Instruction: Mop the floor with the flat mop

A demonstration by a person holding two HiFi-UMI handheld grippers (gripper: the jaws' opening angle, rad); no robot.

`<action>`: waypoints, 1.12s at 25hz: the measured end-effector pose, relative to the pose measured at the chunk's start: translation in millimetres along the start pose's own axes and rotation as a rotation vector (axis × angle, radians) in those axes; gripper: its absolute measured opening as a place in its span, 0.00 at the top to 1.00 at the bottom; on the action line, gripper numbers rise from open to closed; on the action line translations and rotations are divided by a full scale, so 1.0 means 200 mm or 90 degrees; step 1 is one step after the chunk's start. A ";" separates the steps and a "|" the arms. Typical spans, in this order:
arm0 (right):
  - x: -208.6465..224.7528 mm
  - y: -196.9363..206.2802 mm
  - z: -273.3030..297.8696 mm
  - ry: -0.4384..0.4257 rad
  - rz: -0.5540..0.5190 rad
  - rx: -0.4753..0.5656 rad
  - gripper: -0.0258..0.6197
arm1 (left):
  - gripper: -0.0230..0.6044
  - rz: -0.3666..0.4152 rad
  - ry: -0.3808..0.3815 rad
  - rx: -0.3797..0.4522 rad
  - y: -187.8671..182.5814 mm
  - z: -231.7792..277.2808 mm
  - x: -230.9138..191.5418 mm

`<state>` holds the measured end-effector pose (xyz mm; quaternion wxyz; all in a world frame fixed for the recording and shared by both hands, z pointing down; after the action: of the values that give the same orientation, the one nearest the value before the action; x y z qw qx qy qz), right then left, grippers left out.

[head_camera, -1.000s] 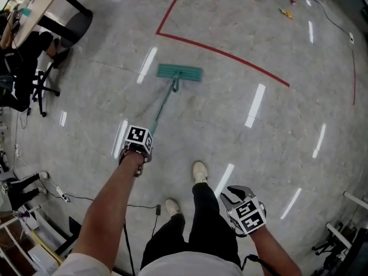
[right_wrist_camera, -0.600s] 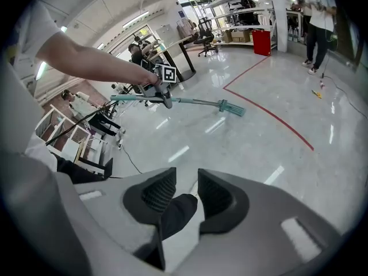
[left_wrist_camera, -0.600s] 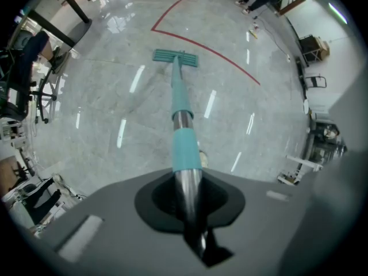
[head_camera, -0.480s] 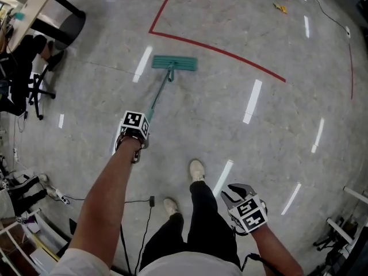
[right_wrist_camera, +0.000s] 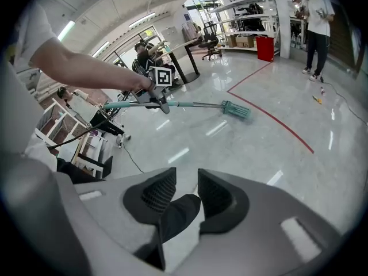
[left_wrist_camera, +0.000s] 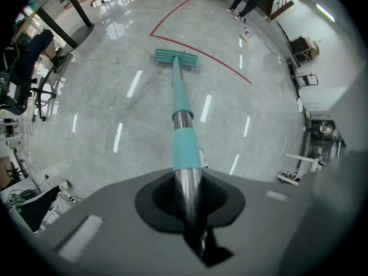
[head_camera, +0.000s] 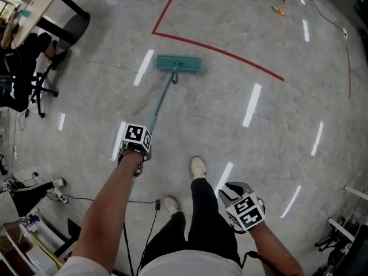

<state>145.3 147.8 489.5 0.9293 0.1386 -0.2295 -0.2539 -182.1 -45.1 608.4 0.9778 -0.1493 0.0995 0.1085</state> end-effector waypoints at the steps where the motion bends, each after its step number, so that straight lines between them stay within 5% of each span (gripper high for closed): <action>1: -0.02 0.01 0.00 0.001 -0.001 0.002 0.77 | 0.89 0.003 0.004 0.003 0.06 0.01 0.01; 17: -0.47 0.06 0.09 -0.004 -0.077 0.030 0.77 | 0.89 0.018 0.023 -0.031 1.13 0.18 -0.01; 28: -0.62 0.10 0.17 -0.020 -0.101 0.027 0.77 | 0.89 0.017 0.026 -0.075 1.59 0.33 0.02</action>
<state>42.2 226.1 482.5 0.8994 0.1723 -0.2376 -0.3239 -245.3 273.0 583.0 0.9635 -0.2072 0.1151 0.1241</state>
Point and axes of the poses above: the fingertips, and each gripper's own axes: z forward along the fingers, x to its right, y out of its underside, the point moved 8 cm from there along -z, backward along the fingers, and after that the axes turned 1 degree about -z, right-handed, at the moved point
